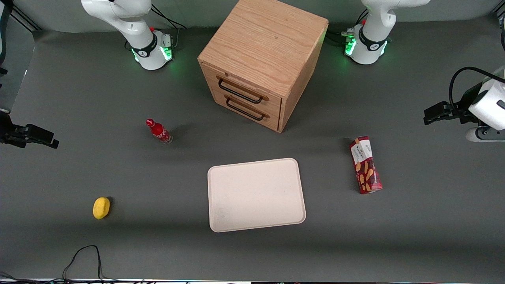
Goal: Place red cookie box on tray
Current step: 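Move the open left gripper over the red shortbread cookie box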
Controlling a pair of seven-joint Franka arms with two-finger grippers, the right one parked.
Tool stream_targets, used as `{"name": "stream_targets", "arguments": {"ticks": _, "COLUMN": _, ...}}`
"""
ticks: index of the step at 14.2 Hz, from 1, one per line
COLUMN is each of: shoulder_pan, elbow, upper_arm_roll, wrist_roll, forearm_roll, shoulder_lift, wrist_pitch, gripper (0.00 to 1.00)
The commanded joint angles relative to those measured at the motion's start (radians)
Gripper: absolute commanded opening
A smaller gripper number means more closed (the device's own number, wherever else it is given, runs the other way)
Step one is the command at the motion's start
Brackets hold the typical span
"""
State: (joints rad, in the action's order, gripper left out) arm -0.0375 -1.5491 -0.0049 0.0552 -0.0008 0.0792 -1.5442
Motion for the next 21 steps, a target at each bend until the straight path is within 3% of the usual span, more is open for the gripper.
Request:
{"name": "stream_targets", "arguments": {"ticks": 1, "shoulder_pan": 0.001, "elbow": -0.003, "upper_arm_roll": -0.001, "wrist_roll": -0.012, "forearm_roll": -0.01, "shoulder_lift": -0.018, "wrist_pitch": 0.032, "gripper": 1.0}}
{"name": "stream_targets", "arguments": {"ticks": 6, "shoulder_pan": -0.015, "elbow": -0.009, "upper_arm_roll": -0.004, "wrist_roll": 0.003, "forearm_roll": -0.01, "shoulder_lift": -0.013, "wrist_pitch": 0.032, "gripper": 1.0}}
{"name": "stream_targets", "arguments": {"ticks": 11, "shoulder_pan": -0.139, "elbow": -0.012, "upper_arm_roll": -0.006, "wrist_roll": 0.153, "forearm_roll": -0.013, "shoulder_lift": 0.022, "wrist_pitch": -0.016, "gripper": 1.0}}
{"name": "stream_targets", "arguments": {"ticks": 14, "shoulder_pan": -0.127, "elbow": -0.031, "upper_arm_roll": -0.004, "wrist_roll": 0.143, "forearm_roll": -0.013, "shoulder_lift": 0.033, "wrist_pitch": -0.033, "gripper": 1.0}}
{"name": "stream_targets", "arguments": {"ticks": 18, "shoulder_pan": -0.119, "elbow": -0.133, "upper_arm_roll": 0.0, "wrist_roll": 0.143, "forearm_roll": -0.013, "shoulder_lift": 0.069, "wrist_pitch": -0.167, "gripper": 1.0}}
{"name": "stream_targets", "arguments": {"ticks": 21, "shoulder_pan": -0.117, "elbow": -0.302, "upper_arm_roll": 0.0, "wrist_roll": 0.143, "forearm_roll": -0.013, "shoulder_lift": 0.076, "wrist_pitch": -0.343, "gripper": 1.0}}
